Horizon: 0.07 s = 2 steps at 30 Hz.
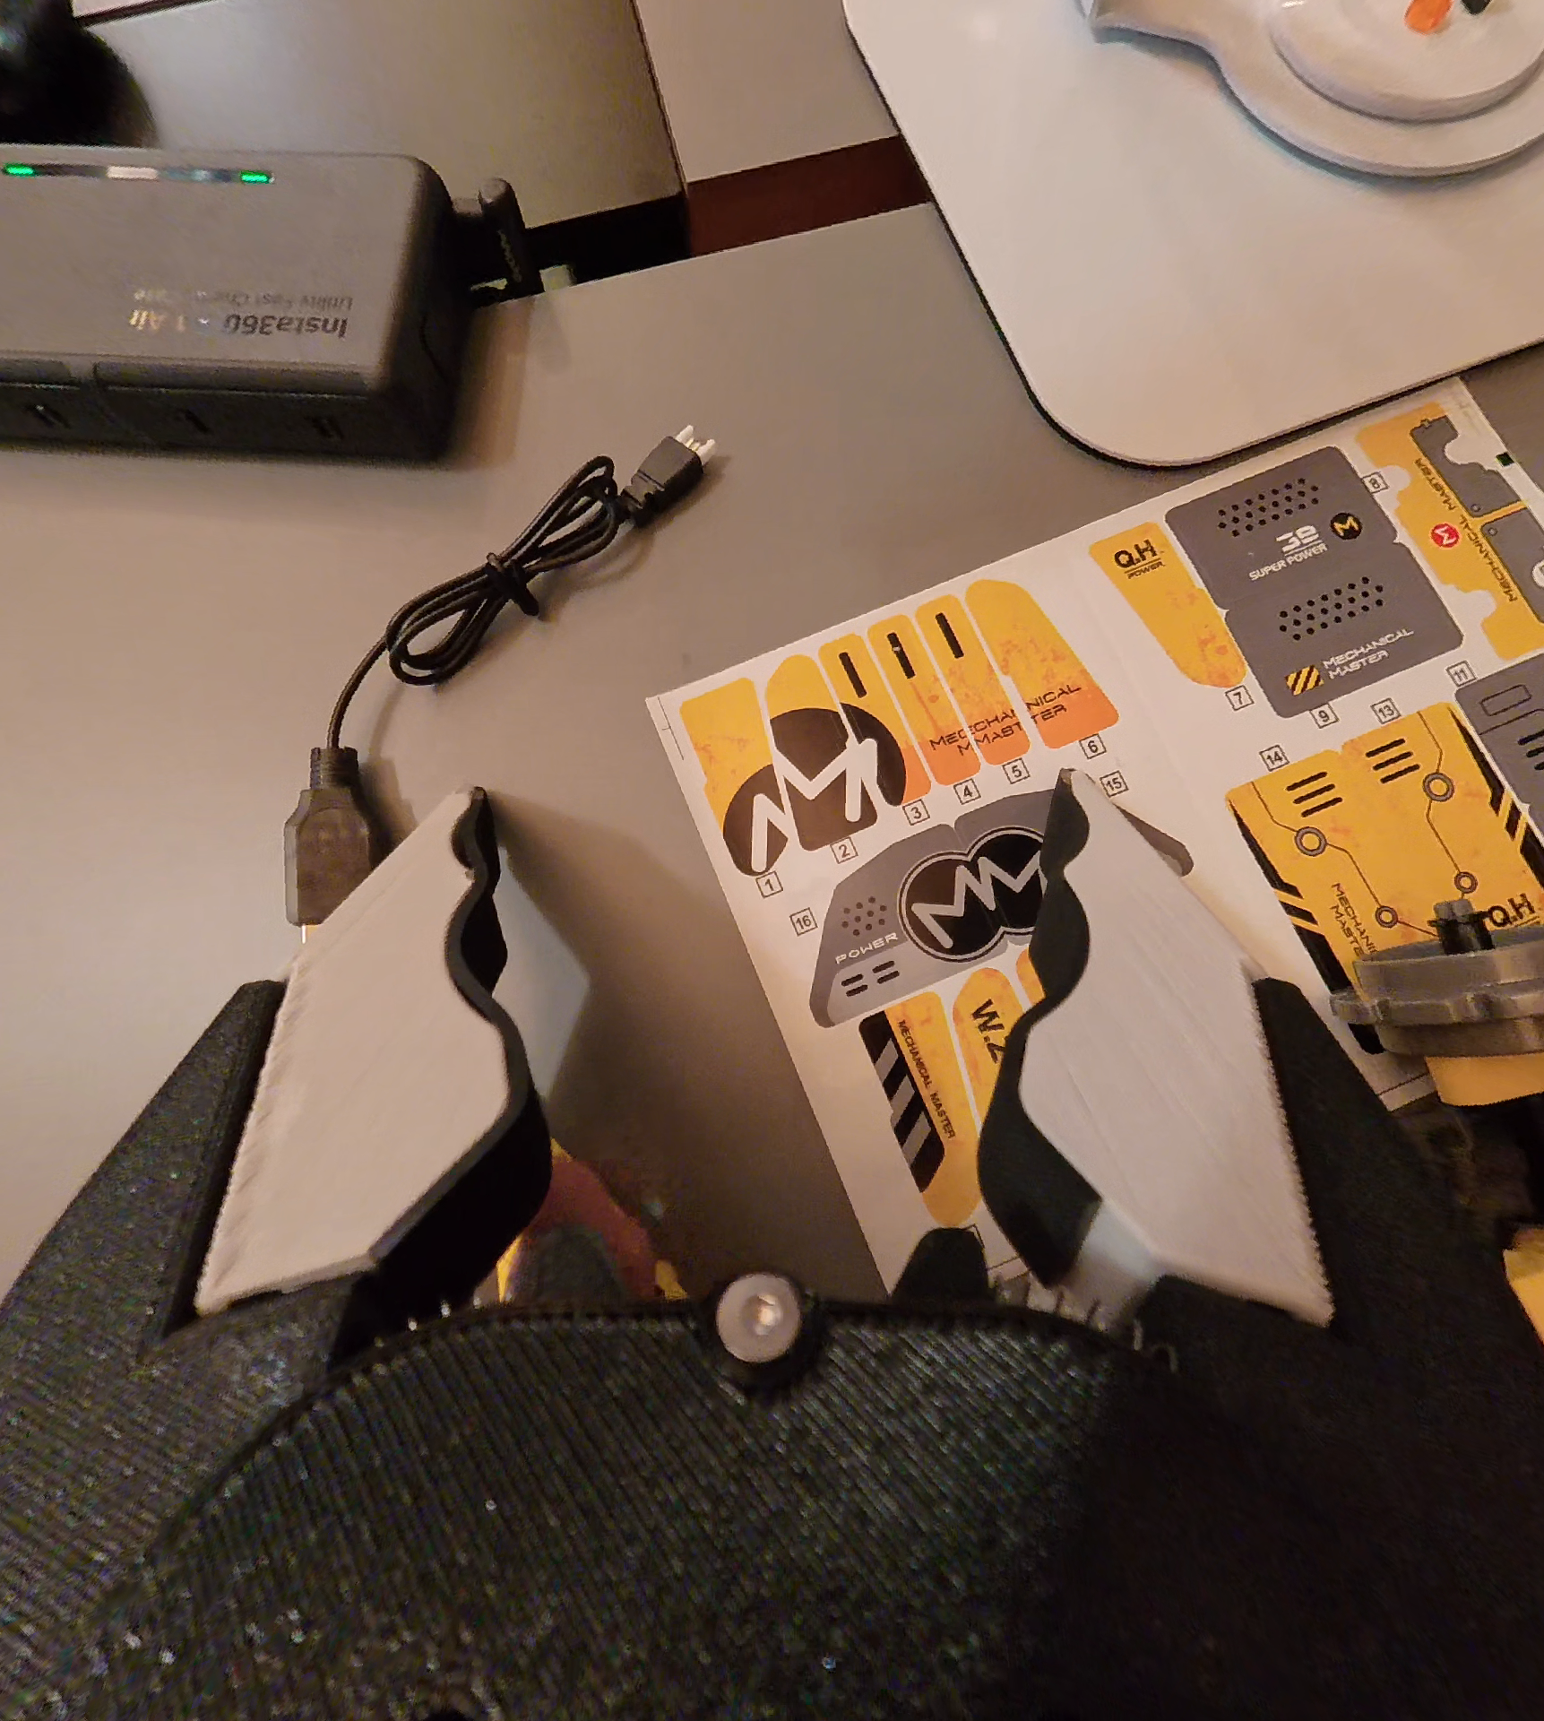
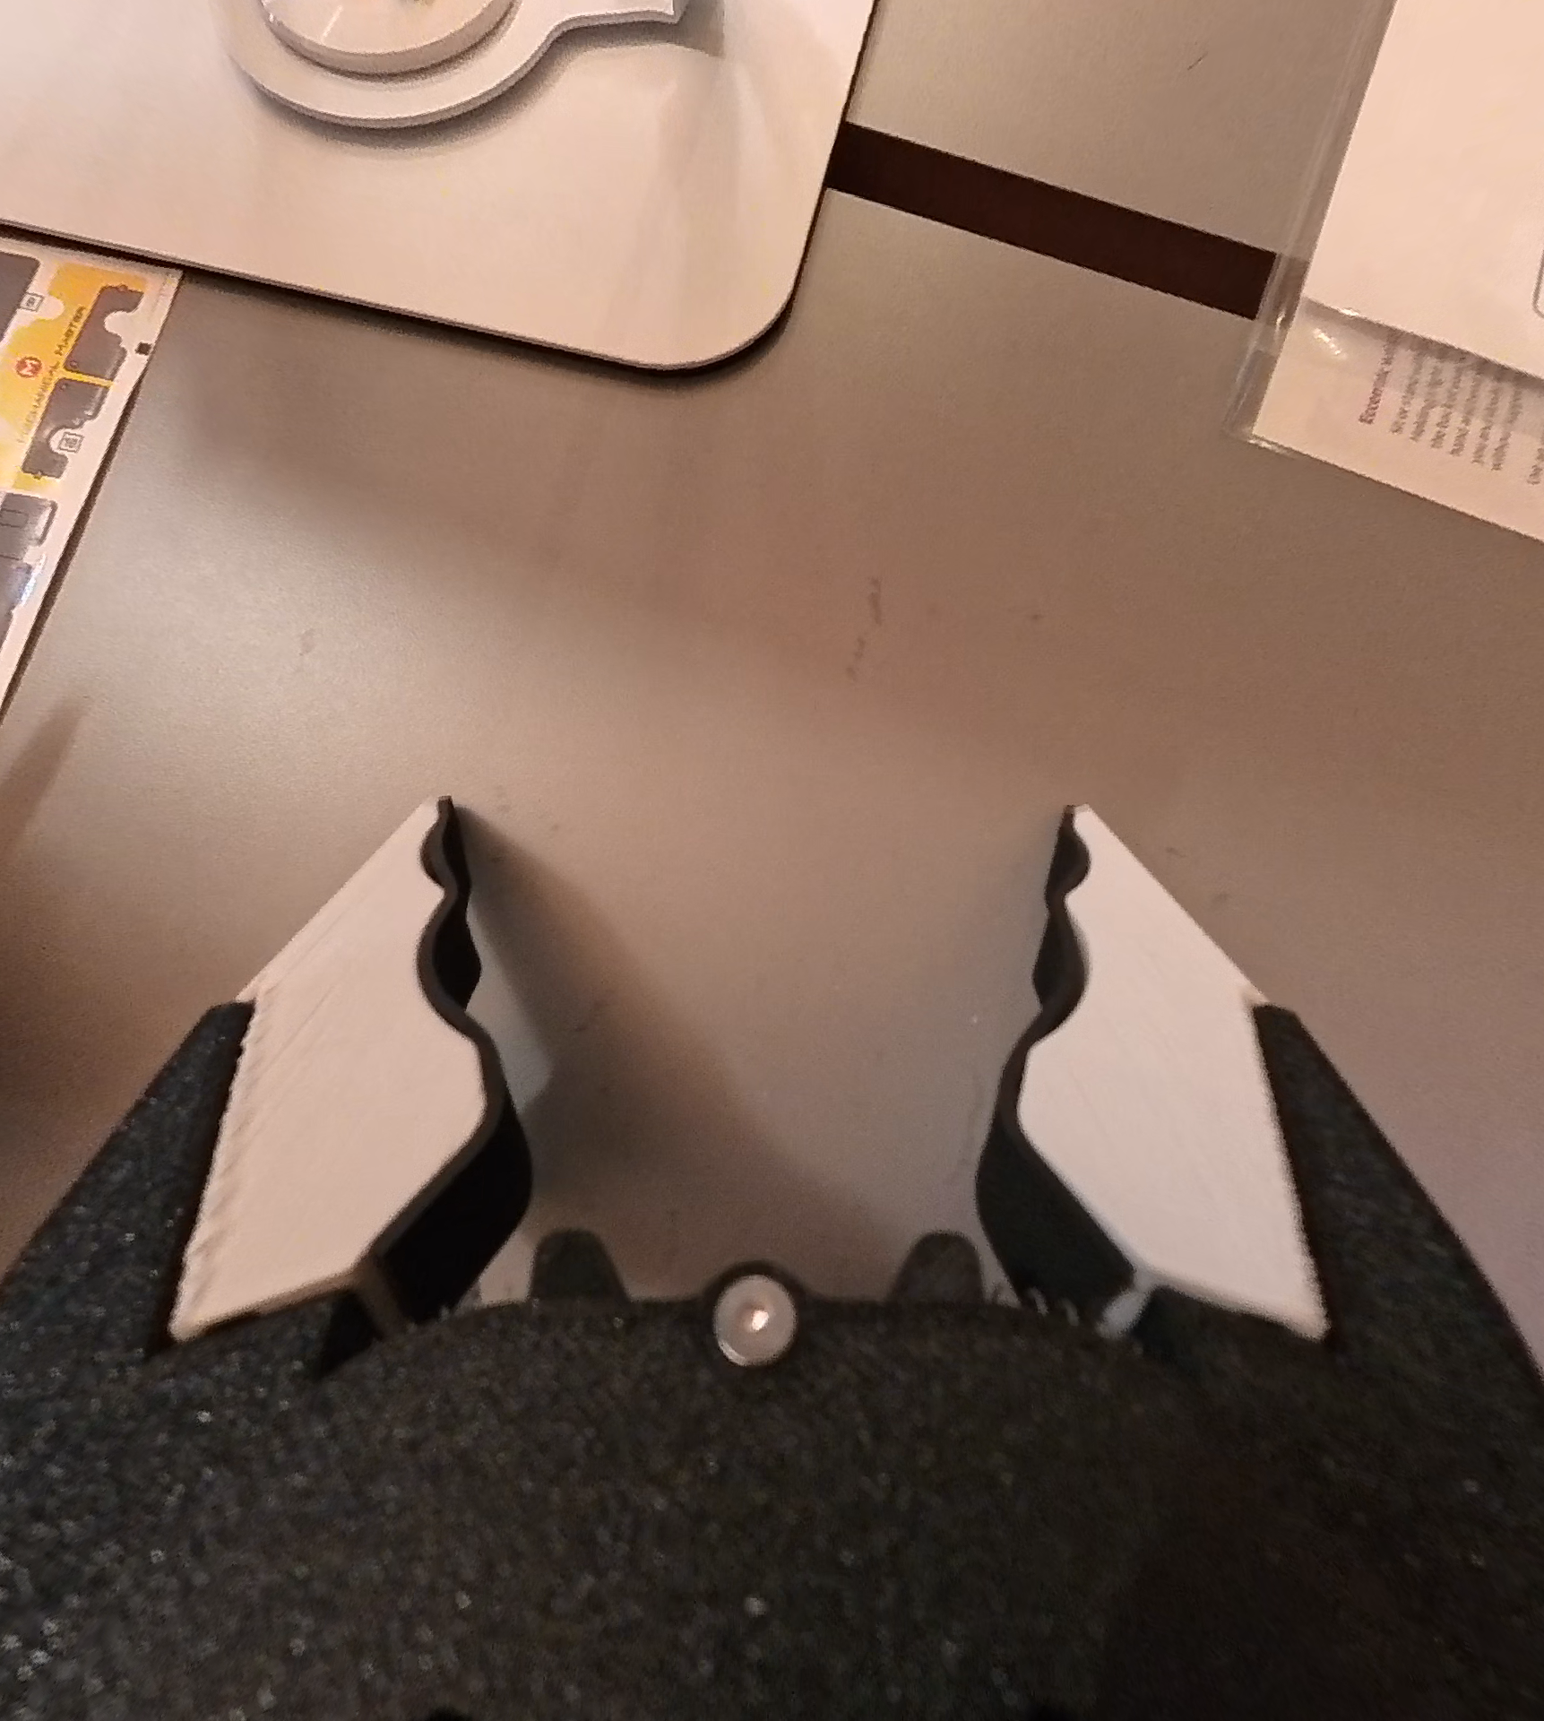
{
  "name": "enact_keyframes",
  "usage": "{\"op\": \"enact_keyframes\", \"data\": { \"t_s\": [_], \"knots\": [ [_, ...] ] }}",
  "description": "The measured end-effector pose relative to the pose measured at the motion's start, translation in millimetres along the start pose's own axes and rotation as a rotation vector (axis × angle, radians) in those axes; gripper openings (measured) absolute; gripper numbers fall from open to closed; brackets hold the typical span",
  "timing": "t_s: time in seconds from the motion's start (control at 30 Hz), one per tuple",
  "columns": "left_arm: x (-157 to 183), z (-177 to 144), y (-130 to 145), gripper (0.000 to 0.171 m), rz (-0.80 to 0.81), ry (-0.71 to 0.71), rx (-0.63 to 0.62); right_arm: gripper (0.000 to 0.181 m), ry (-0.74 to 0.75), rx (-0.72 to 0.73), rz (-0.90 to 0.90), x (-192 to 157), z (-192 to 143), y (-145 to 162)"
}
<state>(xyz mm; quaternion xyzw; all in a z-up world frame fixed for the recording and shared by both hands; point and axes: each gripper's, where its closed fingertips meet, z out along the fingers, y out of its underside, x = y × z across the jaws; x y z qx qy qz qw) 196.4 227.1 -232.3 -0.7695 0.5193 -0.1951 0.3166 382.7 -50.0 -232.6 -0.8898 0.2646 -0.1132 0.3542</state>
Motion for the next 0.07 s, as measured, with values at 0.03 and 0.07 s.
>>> {"op": "enact_keyframes", "data": {
  "t_s": [0.03, 0.07],
  "knots": [
    [0.1, 0.1, 0.0, 0.114, -0.001, 0.001, -0.001, 0.123, 0.0, 0.0, 0.0, 0.0, 0.0, 0.0],
    [0.1, 0.1, 0.1, 0.115, -0.003, 0.003, -0.002, 0.123, 0.0, 0.0, 0.0, -0.1, 0.1, -0.1]
  ]
}}
